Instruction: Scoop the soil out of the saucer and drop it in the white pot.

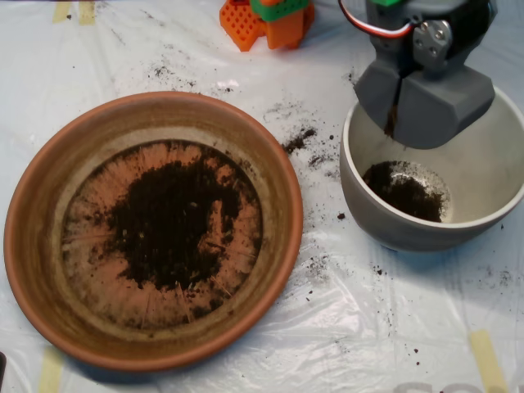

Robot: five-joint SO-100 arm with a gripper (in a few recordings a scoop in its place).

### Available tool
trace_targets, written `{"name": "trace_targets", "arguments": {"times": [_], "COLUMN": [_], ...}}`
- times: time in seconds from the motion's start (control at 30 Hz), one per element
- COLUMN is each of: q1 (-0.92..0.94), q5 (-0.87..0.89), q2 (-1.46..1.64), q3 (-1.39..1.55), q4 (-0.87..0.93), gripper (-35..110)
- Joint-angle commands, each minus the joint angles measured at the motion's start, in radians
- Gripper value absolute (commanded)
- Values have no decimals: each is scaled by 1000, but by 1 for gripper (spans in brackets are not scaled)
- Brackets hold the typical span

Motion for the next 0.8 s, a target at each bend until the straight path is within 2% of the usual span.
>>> {"name": "trace_targets", "arguments": {"times": [0.0, 0.13, 0.53, 0.77], "q1": [-31, -15, 6, 2], "q5": [5, 18, 34, 41], "q2": [69, 78, 156, 155], "q3": [-83, -66, 106, 109], "q4": [26, 29, -57, -64], "gripper": [16, 35, 31, 30]}}
